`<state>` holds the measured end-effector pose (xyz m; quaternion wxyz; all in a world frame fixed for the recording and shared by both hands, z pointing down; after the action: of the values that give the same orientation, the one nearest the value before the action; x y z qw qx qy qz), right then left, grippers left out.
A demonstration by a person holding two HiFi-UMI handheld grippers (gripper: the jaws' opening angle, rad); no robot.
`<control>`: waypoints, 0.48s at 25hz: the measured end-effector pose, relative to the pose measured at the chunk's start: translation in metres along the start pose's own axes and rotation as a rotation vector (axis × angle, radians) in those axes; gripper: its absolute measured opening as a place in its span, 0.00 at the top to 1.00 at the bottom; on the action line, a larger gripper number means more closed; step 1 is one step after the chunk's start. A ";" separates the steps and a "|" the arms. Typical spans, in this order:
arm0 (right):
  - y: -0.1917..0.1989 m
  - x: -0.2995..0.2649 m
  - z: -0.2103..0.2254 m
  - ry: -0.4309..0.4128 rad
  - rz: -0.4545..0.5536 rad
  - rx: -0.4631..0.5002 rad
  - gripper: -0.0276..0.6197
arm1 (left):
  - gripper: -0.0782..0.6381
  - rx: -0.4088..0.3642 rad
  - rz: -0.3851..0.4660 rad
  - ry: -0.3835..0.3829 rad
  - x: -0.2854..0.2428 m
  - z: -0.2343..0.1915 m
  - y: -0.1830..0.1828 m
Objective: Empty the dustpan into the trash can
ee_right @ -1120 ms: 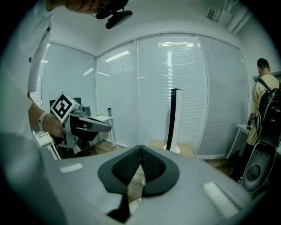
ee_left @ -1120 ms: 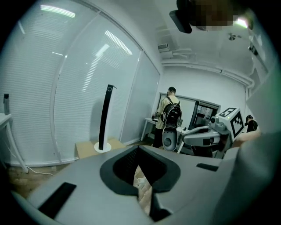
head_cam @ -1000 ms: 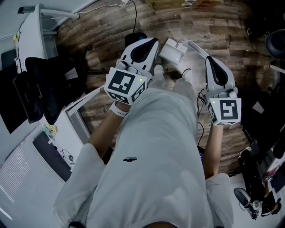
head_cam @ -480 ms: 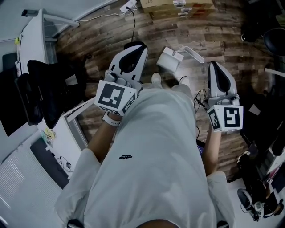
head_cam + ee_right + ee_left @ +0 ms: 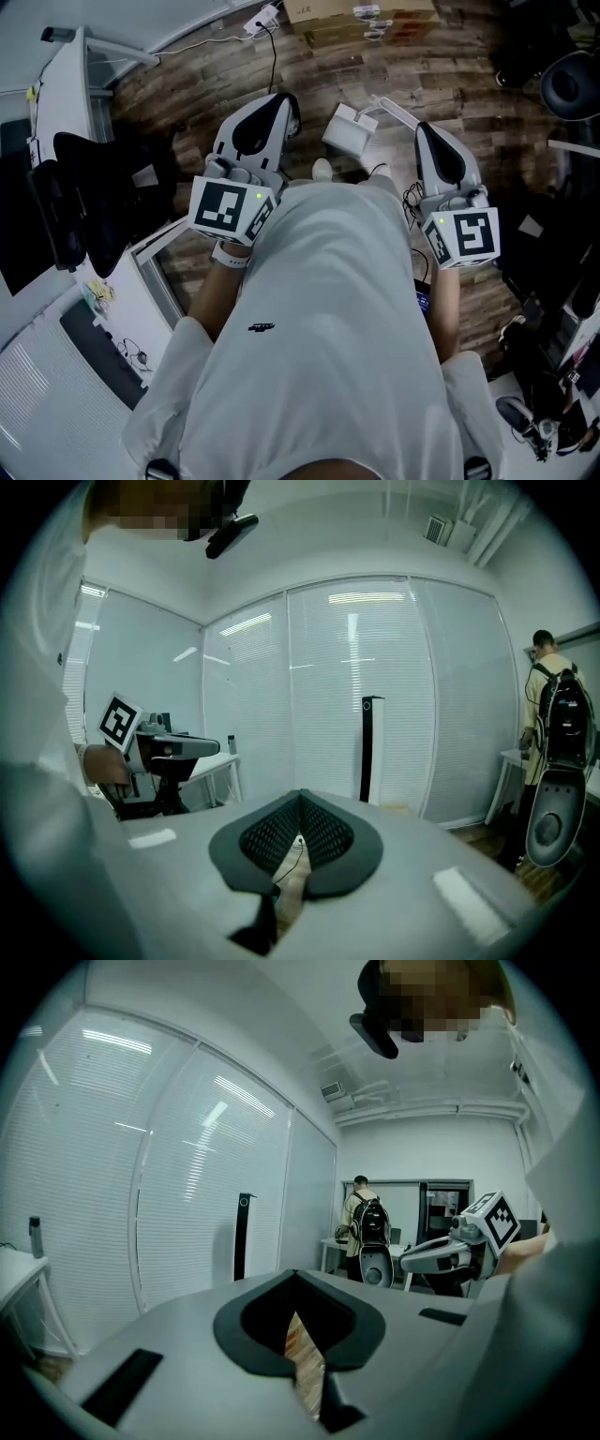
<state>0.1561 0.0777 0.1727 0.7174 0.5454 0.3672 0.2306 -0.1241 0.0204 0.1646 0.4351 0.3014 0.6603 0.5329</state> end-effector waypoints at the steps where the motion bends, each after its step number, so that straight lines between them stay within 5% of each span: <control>1: 0.001 -0.001 -0.001 -0.003 -0.001 -0.001 0.94 | 0.88 -0.004 0.000 -0.002 0.001 0.000 0.000; 12: 0.011 -0.006 0.002 -0.036 -0.075 -0.039 0.94 | 0.88 -0.006 -0.007 -0.001 0.010 0.003 0.002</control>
<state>0.1546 0.0758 0.1847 0.7426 0.5211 0.3698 0.2008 -0.1256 0.0310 0.1636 0.4383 0.2980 0.6595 0.5330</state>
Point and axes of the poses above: the fingertips, and each gripper's own axes: x backward along the fingers, z to its right, y out of its underside, the point moved 9 cm from there along x, backward along the fingers, and after that the axes turned 13 degrees about -y, right-handed, at the moved point
